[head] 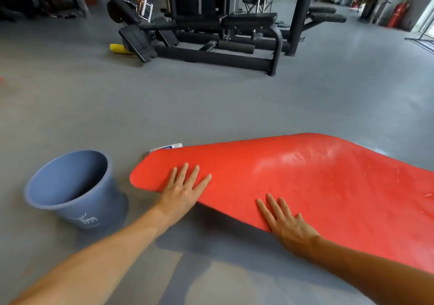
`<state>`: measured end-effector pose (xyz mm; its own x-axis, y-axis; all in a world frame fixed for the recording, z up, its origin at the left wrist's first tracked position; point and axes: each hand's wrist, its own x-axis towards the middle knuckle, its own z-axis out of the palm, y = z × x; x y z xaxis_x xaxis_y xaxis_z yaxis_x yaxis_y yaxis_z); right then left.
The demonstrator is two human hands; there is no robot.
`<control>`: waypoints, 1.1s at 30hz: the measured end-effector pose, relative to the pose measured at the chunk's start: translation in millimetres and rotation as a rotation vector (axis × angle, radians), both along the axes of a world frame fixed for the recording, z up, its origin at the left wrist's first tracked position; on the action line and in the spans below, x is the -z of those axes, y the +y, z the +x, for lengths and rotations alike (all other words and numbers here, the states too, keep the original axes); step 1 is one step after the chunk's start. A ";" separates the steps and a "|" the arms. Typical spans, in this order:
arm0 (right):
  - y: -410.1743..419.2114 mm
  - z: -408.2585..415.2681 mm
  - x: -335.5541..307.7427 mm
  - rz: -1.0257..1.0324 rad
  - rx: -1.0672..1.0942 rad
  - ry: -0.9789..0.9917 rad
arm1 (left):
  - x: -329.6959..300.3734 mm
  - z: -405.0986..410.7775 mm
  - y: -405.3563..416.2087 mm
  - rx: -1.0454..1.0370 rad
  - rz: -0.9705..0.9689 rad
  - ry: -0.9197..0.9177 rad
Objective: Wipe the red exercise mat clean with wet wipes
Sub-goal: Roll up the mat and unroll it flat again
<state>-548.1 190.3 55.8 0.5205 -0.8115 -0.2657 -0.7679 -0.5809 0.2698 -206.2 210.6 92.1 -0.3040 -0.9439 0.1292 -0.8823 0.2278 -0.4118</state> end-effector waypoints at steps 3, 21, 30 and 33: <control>19.6 -4.9 17.6 0.140 -0.087 0.054 | 41.6 3.4 36.5 -0.041 0.140 0.014; 37.2 18.4 65.0 0.202 -0.003 -0.115 | 82.5 -0.7 59.3 -0.096 0.625 0.054; 31.4 33.6 91.5 0.183 0.133 -0.246 | 107.4 1.1 93.7 -0.082 0.786 0.058; 37.9 47.3 97.6 0.154 0.081 -0.290 | 118.6 0.1 108.2 -0.066 0.899 0.077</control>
<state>-500.8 228.2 -41.9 0.5276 -0.8152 -0.2388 -0.8454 -0.5315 -0.0533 -206.1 318.7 -26.6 -0.2663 -0.7136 -0.6480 -0.9229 0.3827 -0.0421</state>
